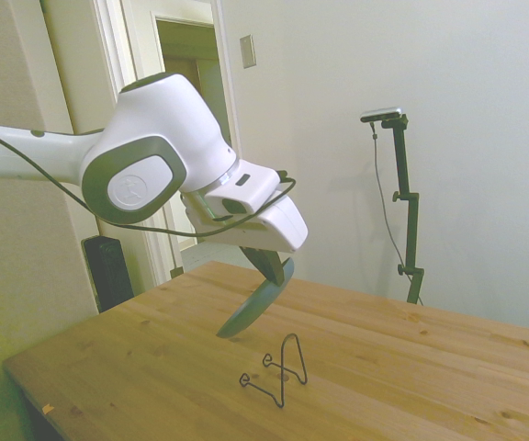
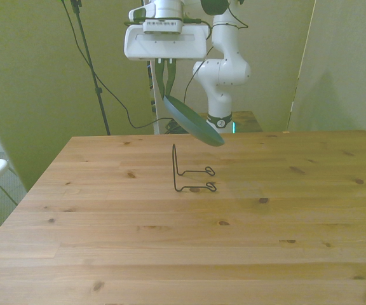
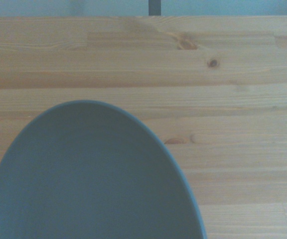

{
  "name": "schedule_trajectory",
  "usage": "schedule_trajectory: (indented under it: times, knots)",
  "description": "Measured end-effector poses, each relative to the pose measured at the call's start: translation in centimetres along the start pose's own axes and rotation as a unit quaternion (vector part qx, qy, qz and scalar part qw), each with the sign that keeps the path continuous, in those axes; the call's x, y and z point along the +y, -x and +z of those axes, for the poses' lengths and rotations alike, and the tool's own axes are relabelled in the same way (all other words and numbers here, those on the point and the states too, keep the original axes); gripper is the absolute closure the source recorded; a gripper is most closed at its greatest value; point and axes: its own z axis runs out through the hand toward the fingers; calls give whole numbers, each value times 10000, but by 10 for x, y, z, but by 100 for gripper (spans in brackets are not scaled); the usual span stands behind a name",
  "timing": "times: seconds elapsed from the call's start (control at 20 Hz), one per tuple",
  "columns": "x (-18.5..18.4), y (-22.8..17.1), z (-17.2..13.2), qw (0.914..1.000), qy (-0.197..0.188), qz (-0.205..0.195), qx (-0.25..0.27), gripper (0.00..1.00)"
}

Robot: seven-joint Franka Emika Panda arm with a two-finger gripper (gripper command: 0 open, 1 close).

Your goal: Load the plate

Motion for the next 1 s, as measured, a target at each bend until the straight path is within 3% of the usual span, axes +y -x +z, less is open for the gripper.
schedule_trajectory:
  times: [0.5, 0.8, 1.0]
  knots:
    - [-27, 37, -7, 9965, 510, 166, 636, 100]
    - [-33, 45, -3, 9963, 569, 161, 620, 100]
    - [-38, 53, 3, 9944, 705, 377, 695, 100]
